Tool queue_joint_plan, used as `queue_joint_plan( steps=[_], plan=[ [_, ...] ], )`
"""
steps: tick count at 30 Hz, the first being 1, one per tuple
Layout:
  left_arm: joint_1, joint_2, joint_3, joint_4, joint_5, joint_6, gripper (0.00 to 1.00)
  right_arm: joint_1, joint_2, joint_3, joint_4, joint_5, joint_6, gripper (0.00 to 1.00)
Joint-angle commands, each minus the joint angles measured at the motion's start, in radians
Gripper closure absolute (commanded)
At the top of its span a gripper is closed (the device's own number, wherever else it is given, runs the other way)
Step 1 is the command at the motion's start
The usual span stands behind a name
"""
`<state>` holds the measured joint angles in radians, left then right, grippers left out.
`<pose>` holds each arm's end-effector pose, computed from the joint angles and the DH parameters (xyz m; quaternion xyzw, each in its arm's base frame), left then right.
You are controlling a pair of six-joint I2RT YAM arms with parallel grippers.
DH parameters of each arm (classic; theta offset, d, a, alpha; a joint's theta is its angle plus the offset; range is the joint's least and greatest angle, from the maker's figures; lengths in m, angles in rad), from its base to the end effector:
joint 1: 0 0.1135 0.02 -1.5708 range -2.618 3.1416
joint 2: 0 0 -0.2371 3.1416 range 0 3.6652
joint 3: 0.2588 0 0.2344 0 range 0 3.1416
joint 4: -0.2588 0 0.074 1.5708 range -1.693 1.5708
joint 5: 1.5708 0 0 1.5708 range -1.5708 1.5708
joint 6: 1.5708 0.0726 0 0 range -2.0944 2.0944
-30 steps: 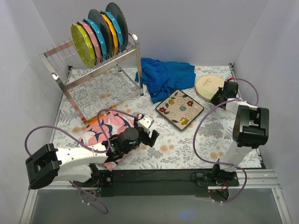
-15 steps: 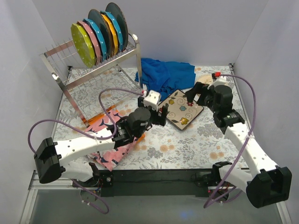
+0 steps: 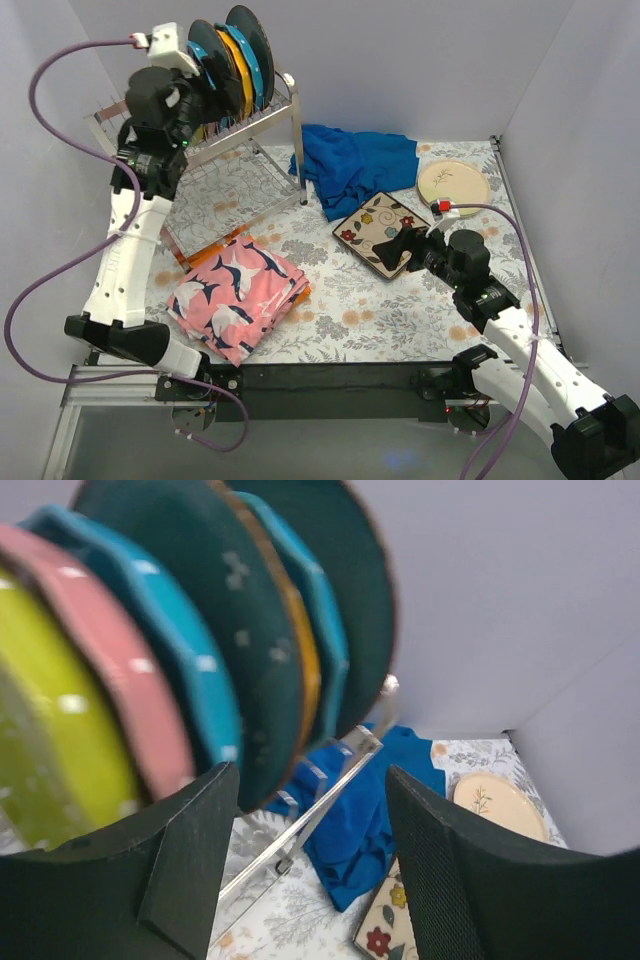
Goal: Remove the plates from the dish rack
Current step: Unload the plate from the dish rack.
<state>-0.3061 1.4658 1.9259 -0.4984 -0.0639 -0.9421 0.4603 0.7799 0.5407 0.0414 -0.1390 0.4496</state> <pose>0.3045 -0.0914 0.4981 -0.2462 0.6771 -0.3863 0.5759 0.2006 0.1107 0.2562 -0.0481 0.7714 0.3261 0.5444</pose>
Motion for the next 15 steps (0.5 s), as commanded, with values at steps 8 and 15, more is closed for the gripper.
queue_joint_plan(
  steps=[8,15],
  plan=[
    [0.441,-0.048,-0.025,-0.017,0.552,-0.188,0.45,0.006,-0.007,-0.059,0.190,-0.106,0.073,0.06],
    [0.475,-0.076,-0.103,0.053,0.549,-0.193,0.48,0.008,0.010,-0.058,0.199,-0.137,0.078,0.07]
  ],
)
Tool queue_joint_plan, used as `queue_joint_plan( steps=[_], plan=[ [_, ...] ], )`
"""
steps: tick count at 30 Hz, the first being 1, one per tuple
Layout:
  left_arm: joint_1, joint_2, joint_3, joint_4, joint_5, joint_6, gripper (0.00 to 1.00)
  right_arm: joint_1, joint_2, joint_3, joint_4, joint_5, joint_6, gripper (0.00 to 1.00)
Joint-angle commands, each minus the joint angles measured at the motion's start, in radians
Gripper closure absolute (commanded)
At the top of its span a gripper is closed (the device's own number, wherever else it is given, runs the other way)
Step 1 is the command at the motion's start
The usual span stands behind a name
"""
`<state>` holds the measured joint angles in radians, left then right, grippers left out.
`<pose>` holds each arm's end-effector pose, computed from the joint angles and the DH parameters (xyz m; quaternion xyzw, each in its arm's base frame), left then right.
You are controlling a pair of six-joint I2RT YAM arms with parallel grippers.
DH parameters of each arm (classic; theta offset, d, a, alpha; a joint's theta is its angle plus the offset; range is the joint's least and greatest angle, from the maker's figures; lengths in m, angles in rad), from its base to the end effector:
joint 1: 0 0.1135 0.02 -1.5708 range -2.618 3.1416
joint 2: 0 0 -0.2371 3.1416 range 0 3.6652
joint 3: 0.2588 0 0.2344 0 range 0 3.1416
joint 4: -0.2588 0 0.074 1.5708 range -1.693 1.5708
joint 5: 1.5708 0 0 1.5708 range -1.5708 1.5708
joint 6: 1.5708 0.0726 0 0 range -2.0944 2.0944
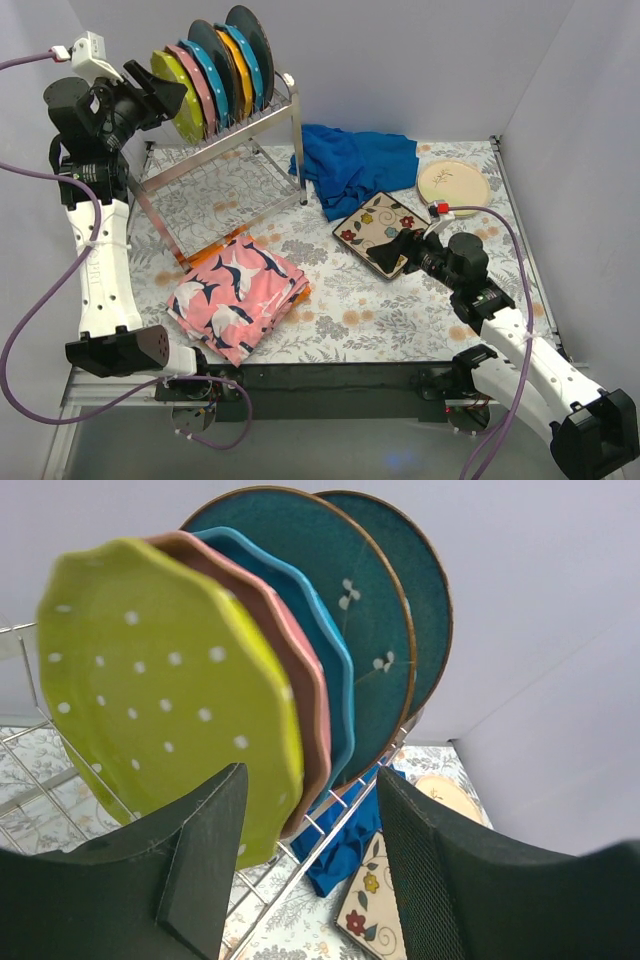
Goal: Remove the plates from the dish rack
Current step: Unload the plate from the dish rack.
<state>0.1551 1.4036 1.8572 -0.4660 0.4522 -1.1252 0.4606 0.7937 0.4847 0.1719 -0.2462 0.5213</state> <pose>0.2986 0.0146 0.4988 -0.2878 0.6502 -0.4604 0.5315 0.1990 0.1185 0.2510 -0.0579 0.7503 0.3890 0.5314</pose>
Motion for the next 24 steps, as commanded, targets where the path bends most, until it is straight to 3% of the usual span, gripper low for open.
queue_joint_plan(
  steps=[1,11,24],
  plan=[
    [0.014,-0.021,-0.049,0.029,0.034,-0.007,0.48,0.007,-0.008,-0.003,0.069,-0.027,0.006,0.08],
    [0.014,-0.028,-0.082,0.058,-0.003,0.034,0.49,0.007,-0.040,-0.011,0.069,-0.004,-0.009,0.09],
    [0.017,-0.008,-0.199,0.248,0.163,0.042,0.60,0.018,-0.025,-0.008,0.075,-0.011,-0.018,0.10]
  ],
)
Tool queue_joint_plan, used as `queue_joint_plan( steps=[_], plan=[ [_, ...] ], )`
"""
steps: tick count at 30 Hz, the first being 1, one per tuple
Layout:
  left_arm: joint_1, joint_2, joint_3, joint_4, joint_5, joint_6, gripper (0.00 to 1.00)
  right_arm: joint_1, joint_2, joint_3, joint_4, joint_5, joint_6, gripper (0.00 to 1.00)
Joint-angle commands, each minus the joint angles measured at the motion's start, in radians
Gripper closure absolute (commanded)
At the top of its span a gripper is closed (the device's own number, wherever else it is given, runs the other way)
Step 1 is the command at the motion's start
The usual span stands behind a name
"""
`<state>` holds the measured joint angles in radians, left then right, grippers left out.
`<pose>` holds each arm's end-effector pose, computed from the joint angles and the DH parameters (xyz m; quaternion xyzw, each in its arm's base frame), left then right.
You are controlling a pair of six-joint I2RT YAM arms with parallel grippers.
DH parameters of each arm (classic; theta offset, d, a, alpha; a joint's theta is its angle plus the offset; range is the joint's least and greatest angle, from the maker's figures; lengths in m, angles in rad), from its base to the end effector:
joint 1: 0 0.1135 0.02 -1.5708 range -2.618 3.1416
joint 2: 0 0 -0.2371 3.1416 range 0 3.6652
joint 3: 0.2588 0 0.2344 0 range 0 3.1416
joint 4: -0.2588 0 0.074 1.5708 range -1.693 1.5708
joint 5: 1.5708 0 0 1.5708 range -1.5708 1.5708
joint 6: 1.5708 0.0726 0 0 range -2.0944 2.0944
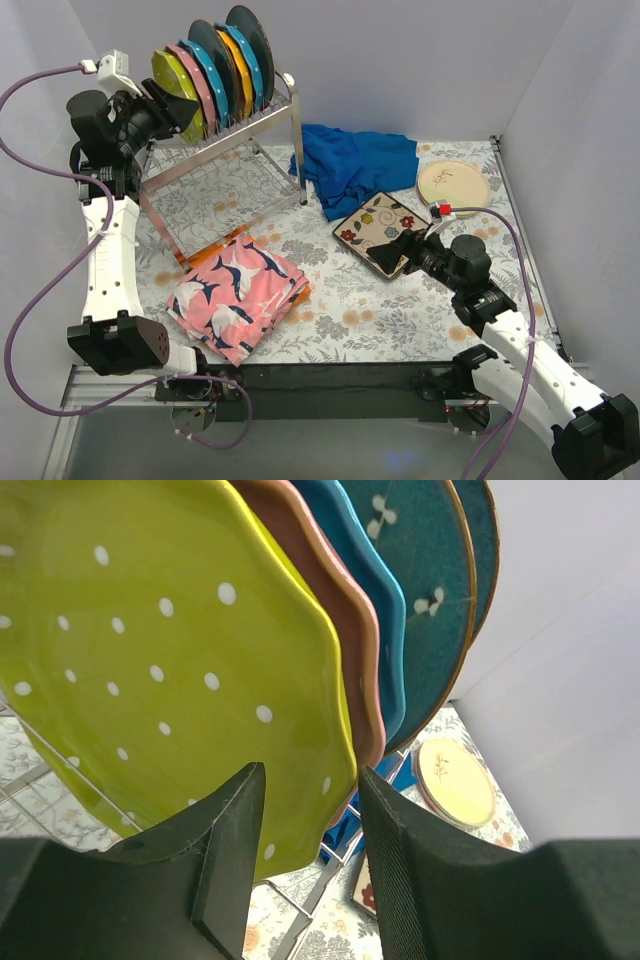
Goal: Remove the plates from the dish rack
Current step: Unload the plate from the dish rack.
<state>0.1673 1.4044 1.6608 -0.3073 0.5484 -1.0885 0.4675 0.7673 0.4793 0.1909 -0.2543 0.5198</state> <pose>0.3223 0.0160 0.4559 -0.2590 0.6743 -0.4706 0.5068 0.1946 0.1187 0.2573 -0.0660 0.7366 0.3985 0.5425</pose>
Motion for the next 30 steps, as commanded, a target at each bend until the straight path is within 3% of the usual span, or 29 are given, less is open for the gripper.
queue_joint_plan(
  steps=[1,12,30],
  plan=[
    [0.005,0.005,0.008,0.088,0.064,0.006,0.60,0.011,-0.002,-0.002,0.056,-0.003,-0.018,0.10],
    [0.005,0.025,0.037,0.119,-0.010,0.022,0.62,0.020,-0.006,0.002,0.056,0.013,-0.030,0.10],
    [0.029,0.079,0.099,0.151,0.047,-0.056,0.64,0.036,-0.014,0.004,0.056,0.033,-0.049,0.11]
  ],
)
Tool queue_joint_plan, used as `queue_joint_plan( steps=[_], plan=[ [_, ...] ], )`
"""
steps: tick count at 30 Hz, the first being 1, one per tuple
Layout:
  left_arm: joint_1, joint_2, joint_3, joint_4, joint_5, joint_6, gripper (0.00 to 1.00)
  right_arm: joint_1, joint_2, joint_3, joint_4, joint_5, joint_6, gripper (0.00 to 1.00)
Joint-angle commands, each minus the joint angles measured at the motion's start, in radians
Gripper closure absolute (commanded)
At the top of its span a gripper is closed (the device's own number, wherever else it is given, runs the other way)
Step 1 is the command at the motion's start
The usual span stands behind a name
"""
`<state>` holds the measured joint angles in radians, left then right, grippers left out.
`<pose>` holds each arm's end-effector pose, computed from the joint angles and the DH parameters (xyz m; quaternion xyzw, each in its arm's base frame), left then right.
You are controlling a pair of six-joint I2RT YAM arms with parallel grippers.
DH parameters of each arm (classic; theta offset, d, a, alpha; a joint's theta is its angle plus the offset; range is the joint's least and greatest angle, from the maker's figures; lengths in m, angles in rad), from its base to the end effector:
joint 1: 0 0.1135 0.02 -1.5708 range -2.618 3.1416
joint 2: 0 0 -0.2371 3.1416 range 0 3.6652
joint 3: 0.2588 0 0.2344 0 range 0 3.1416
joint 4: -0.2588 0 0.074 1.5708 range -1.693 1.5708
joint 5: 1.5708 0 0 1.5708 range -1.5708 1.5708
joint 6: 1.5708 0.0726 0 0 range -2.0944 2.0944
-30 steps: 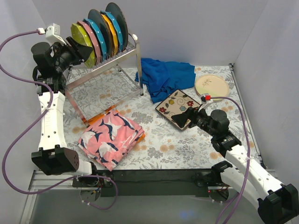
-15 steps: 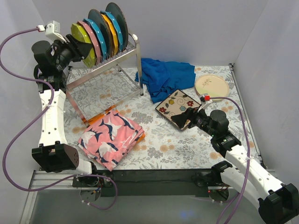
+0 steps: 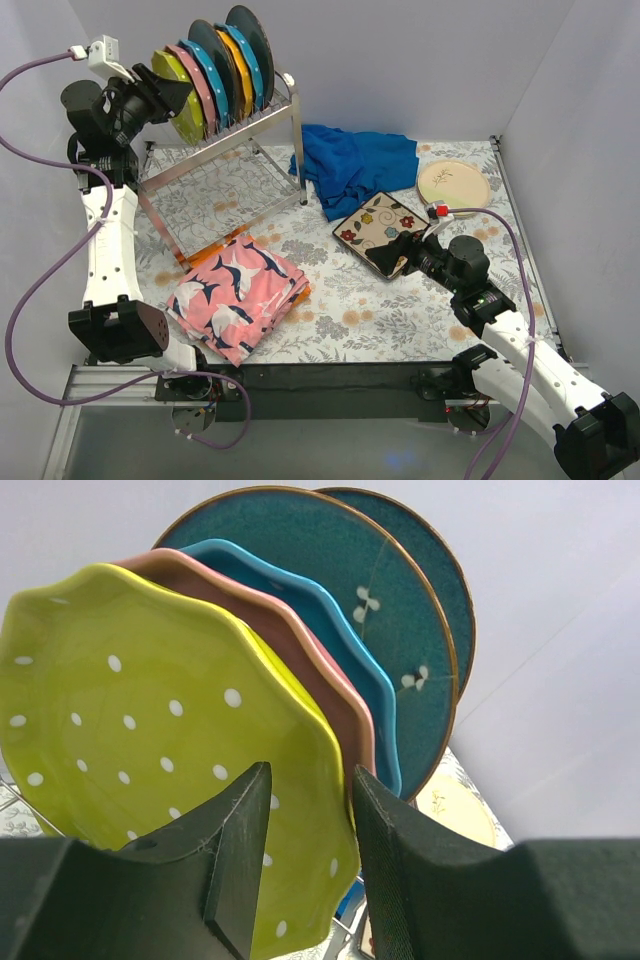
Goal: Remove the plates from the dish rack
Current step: Unload the plate from the dish rack.
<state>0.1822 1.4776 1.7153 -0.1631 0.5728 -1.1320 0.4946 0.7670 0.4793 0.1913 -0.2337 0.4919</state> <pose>0.3402 0.0227 0.4713 -0.2346 0.6431 -0.4924 0.5374 0.1923 0.1228 0.2573 -0.0794 0.7352 0.3921 0.5472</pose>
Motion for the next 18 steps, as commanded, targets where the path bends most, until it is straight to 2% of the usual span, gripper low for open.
queue_joint_plan(
  steps=[1,18],
  plan=[
    [0.016,0.007,0.044,0.010,0.024,-0.014,0.64,0.010,-0.012,0.002,0.056,0.014,-0.019,0.11],
    [0.020,0.041,0.041,0.073,0.116,-0.115,0.69,0.019,-0.014,0.004,0.056,0.033,-0.030,0.12]
  ],
)
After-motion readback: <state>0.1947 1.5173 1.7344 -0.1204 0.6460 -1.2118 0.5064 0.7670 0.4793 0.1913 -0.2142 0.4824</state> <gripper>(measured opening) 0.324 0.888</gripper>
